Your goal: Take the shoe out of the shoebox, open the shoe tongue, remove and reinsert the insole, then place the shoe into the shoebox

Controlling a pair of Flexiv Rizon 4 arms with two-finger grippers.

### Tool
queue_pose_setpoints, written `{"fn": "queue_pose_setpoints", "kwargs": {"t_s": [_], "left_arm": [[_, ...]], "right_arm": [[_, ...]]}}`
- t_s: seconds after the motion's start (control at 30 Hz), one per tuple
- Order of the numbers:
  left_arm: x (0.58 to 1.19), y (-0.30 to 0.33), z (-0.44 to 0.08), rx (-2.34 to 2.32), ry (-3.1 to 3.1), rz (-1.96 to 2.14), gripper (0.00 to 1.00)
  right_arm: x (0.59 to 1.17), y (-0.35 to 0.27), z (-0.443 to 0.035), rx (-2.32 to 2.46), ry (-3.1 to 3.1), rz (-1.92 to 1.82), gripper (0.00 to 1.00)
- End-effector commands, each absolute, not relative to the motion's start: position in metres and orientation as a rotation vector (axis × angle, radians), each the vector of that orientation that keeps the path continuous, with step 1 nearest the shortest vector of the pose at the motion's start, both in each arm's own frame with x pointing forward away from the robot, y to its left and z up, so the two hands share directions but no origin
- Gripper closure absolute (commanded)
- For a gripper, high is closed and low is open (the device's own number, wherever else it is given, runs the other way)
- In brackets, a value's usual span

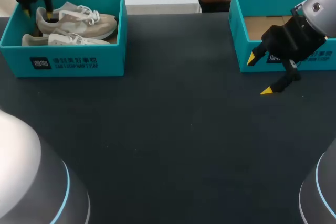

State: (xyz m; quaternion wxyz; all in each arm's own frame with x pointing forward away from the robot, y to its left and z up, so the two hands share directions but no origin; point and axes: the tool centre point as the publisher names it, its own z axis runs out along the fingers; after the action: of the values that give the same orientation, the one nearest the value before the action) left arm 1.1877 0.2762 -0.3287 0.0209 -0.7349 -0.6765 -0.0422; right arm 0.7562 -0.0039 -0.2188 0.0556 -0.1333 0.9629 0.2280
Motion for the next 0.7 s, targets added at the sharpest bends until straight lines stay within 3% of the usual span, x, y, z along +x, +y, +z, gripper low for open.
{"fn": "queue_pose_setpoints", "kwargs": {"t_s": [0.03, 0.1, 0.37, 0.43, 0.57, 0.7], "left_arm": [[1.148, 0.273, -0.301, -2.329, -2.116, -0.203, 0.34], [1.140, 0.273, -0.295, -2.333, -2.135, -0.192, 0.40], [1.090, 0.276, -0.279, -2.343, -2.179, -0.196, 0.39], [1.080, 0.278, -0.279, -2.341, -2.178, -0.156, 0.33], [1.064, 0.284, -0.280, -2.312, -2.210, -0.141, 0.08], [1.056, 0.288, -0.279, -2.310, -2.201, -0.149, 0.06]], "right_arm": [[0.757, -0.003, -0.219, -0.404, 2.925, 0.688, 0.00], [0.757, -0.003, -0.219, -0.404, 2.925, 0.688, 0.00], [0.757, -0.003, -0.219, -0.404, 2.925, 0.688, 0.00], [0.757, -0.003, -0.219, -0.404, 2.925, 0.688, 0.00], [0.757, -0.003, -0.219, -0.404, 2.925, 0.688, 0.00], [0.757, -0.003, -0.219, -0.404, 2.925, 0.688, 0.00]]}}
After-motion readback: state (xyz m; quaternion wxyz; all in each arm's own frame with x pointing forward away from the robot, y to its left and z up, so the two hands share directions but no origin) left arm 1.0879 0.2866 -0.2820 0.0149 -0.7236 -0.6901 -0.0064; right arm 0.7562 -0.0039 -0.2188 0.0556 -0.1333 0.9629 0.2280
